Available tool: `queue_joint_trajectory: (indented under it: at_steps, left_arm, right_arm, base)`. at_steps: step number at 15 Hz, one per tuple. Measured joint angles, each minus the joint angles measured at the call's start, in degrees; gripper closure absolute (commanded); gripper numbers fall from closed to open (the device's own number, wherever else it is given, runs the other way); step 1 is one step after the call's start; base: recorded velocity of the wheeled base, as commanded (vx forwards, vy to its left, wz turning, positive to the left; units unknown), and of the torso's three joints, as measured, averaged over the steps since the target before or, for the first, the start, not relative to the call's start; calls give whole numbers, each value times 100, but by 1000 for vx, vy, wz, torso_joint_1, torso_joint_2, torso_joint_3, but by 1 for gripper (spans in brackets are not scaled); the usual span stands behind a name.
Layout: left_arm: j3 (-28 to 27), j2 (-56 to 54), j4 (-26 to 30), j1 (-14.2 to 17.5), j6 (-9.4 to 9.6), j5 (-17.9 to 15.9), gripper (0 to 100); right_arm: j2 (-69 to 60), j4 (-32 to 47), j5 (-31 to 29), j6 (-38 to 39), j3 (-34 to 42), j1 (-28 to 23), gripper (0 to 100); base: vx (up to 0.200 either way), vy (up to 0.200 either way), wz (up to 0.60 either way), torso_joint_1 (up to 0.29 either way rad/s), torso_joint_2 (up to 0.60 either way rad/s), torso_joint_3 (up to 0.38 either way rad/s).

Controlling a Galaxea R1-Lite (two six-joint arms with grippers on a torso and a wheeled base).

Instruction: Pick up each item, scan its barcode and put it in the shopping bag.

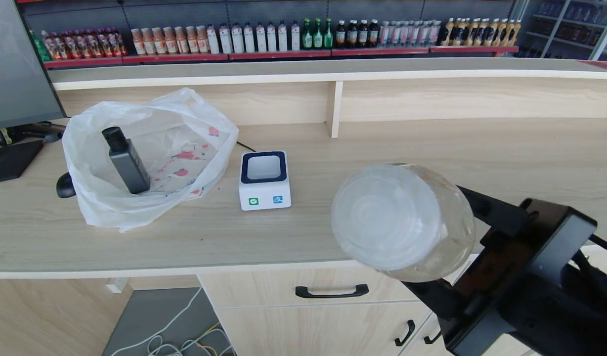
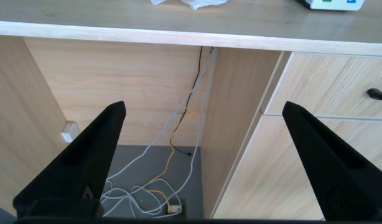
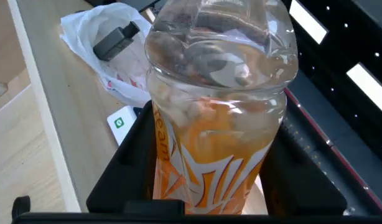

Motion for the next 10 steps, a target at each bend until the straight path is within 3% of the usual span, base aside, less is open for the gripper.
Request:
queue_joint_trajectory:
  at_steps: [10]
  left_arm:
    - [0, 0, 0, 0, 0, 0, 0]
  right_arm:
    - [311, -646, 996, -2149, 345, 90, 100]
  base:
    - [0, 0, 0, 0, 0, 0]
